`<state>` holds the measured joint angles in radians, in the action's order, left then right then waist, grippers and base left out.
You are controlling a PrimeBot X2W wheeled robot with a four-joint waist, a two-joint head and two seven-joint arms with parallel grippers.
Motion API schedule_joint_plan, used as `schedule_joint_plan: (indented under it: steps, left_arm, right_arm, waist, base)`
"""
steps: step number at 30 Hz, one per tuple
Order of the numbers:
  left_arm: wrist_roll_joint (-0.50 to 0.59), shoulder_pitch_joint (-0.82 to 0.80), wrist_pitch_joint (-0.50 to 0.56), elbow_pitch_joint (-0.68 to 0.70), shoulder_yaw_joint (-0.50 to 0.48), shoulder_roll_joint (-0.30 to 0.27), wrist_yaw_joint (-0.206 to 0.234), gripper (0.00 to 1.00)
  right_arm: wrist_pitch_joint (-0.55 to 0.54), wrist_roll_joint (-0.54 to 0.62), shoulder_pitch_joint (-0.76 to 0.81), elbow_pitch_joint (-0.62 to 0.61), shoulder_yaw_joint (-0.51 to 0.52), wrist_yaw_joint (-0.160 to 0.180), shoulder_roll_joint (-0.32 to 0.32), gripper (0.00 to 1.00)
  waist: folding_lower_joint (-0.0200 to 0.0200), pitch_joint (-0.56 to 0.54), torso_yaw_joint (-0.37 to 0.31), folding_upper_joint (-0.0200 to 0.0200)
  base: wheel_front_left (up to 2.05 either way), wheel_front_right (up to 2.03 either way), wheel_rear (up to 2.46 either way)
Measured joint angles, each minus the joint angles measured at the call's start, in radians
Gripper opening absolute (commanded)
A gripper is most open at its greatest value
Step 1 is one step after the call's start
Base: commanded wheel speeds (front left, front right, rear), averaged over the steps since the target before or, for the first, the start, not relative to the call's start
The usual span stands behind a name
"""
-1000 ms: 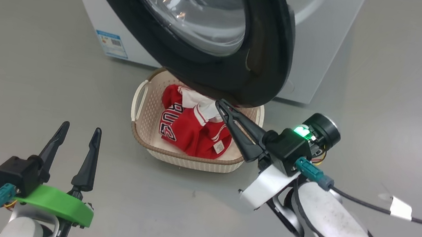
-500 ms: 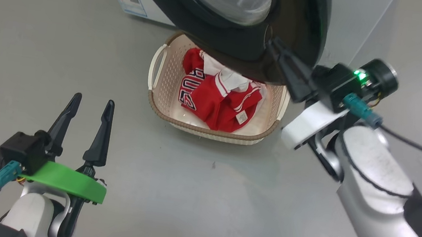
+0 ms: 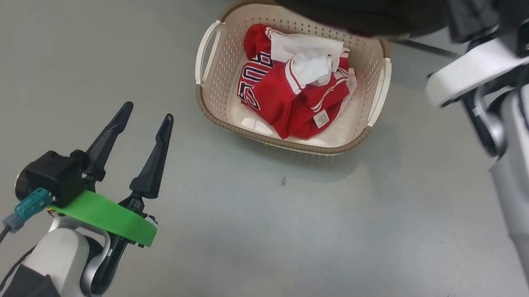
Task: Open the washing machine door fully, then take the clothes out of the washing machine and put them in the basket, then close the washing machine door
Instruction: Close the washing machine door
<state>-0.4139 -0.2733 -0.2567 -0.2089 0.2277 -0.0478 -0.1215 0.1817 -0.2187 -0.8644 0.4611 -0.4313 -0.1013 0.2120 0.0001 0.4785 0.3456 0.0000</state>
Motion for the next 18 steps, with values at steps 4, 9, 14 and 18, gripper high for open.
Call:
schedule_joint_plan:
  steps: [4, 9, 14, 18]
  left_arm:
    - [-0.013, -0.022, 0.000, 0.003, 0.008, 0.002, -0.004, 1.00]
    - [-0.028, -0.042, 0.000, 0.007, 0.035, 0.004, -0.004, 1.00]
    - [-0.040, -0.054, 0.000, 0.006, 0.051, 0.005, -0.007, 1.00]
    - [-0.044, -0.067, 0.000, 0.007, 0.078, 0.007, -0.007, 1.00]
  right_arm:
    - [-0.003, 0.016, -0.071, 0.031, 0.015, 0.007, 0.036, 0.00]
    - [-0.022, 0.028, -0.162, 0.064, 0.013, 0.006, 0.038, 0.00]
    - [-0.039, 0.036, -0.225, 0.112, 0.016, 0.006, 0.040, 0.00]
    - [-0.051, 0.046, -0.272, 0.148, 0.023, 0.007, 0.052, 0.00]
  waist:
    - [0.0000, 0.019, 0.005, 0.0000]
    - [0.0000, 0.047, 0.011, 0.0000]
    - [0.0000, 0.077, 0.019, 0.0000]
    - [0.0000, 0.100, 0.028, 0.0000]
  base:
    - [0.00, 0.00, 0.00]
    - [0.00, 0.00, 0.00]
    - [0.00, 0.00, 0.00]
    - [0.00, 0.00, 0.00]
